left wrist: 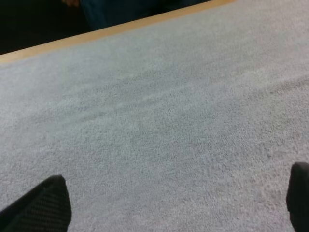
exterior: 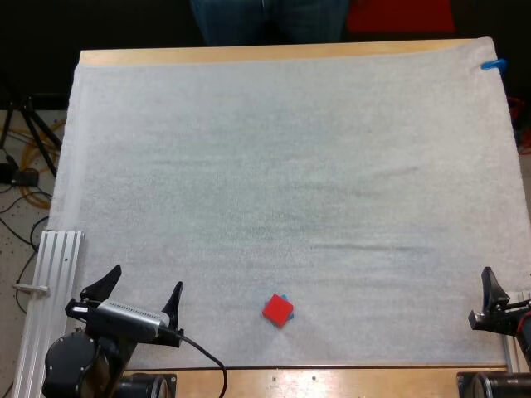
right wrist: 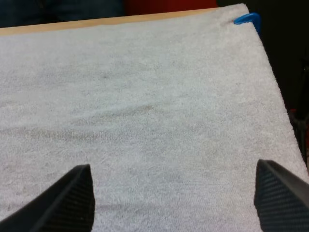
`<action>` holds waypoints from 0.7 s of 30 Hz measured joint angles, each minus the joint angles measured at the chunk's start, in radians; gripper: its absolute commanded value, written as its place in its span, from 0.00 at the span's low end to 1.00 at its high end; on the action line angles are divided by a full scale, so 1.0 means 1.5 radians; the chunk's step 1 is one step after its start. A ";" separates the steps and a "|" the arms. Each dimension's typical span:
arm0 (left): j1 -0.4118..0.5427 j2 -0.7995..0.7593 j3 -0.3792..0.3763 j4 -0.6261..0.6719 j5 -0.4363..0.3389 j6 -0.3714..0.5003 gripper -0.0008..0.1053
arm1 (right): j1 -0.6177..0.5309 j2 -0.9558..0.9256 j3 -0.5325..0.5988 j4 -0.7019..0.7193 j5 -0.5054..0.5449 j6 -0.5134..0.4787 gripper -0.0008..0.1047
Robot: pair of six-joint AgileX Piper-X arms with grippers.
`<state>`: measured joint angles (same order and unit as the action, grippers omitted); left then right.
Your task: Stack red cube on blue cube
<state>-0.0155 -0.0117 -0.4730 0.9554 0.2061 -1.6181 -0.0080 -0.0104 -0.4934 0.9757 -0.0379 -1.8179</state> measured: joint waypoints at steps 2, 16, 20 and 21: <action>0.000 0.000 0.000 0.000 0.000 0.000 0.83 | 0.000 0.000 0.000 0.000 0.000 0.000 0.65; 0.000 0.000 0.000 0.000 0.000 0.000 0.83 | 0.000 0.000 0.000 0.000 0.000 0.030 0.65; 0.000 0.000 0.000 0.000 0.000 0.000 0.83 | 0.000 0.000 0.000 0.000 0.000 0.030 0.65; 0.000 0.000 0.000 0.000 0.000 0.000 0.83 | 0.000 0.000 0.000 0.000 0.000 0.030 0.65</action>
<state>-0.0155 -0.0117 -0.4730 0.9554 0.2061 -1.6181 -0.0080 -0.0104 -0.4934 0.9757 -0.0379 -1.7730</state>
